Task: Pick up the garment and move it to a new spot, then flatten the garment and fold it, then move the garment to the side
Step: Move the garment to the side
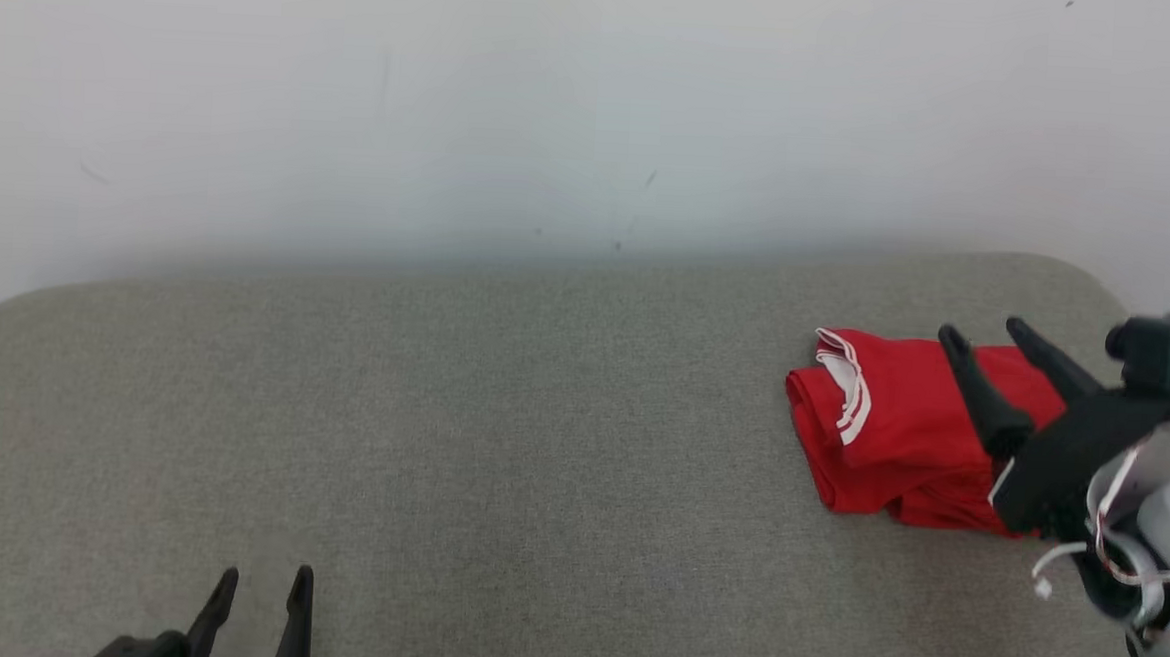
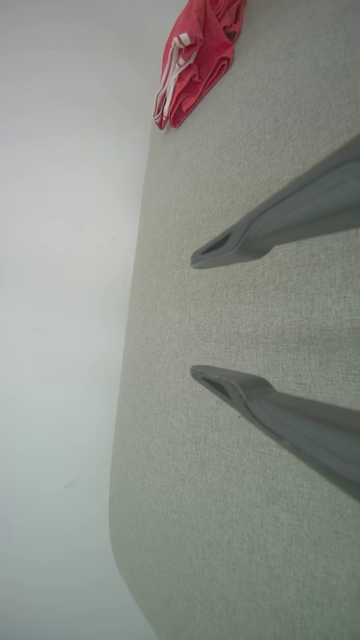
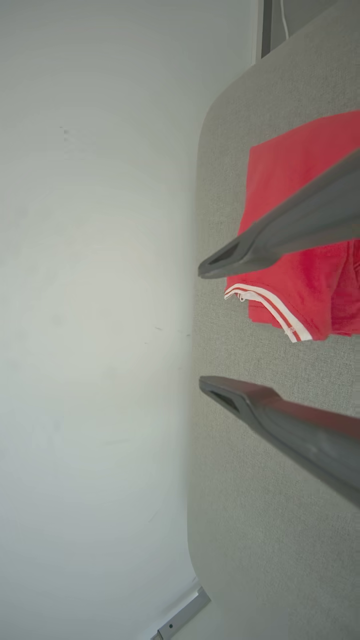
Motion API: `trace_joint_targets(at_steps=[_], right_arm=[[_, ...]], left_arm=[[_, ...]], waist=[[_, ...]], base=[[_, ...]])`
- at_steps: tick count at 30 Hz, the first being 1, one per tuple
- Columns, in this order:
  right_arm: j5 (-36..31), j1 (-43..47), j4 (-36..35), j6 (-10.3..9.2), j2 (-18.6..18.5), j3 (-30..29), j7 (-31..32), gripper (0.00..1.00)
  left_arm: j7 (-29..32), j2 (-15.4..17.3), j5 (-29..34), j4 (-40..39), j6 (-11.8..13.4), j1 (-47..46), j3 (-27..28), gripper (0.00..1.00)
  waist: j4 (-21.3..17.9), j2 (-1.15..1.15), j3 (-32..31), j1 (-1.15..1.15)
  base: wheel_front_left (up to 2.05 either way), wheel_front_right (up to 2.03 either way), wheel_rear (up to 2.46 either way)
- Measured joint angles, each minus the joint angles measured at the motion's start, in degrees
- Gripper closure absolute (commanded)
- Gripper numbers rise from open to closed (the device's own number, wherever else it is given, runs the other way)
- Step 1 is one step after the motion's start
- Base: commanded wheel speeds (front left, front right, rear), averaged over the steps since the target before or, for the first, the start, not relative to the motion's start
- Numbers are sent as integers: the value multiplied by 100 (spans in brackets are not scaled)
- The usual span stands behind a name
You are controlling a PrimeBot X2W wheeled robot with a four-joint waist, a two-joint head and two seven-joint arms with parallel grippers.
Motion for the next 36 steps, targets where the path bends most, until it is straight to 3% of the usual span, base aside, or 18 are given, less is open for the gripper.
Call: trace_joint_targets(at_steps=[8,18,28,36], right_arm=[[-366,1024,-865,-289,-130,-77,-982,0],[-722,1861,-1159,-365,-260,-385,-1057,0],[-1104,2800,-769,-365,193,-1686,-1087,0],[-1748,3167,-822,-365,459,-1934,-1085,0]], left_arm=[[-25,101,105,-388,60,486,327,0],[-26,115,335,-766,103,649,571,0],[10,75,400,-1010,105,772,948,0],[162,16,619,-1085,109,883,998,0]], waist=[[-148,0,-222,1],[-190,1,-226,1],[-196,1,-192,2],[-219,1,-150,2]], base=[[0,0,0],[0,0,0],[0,0,0],[0,0,0]])
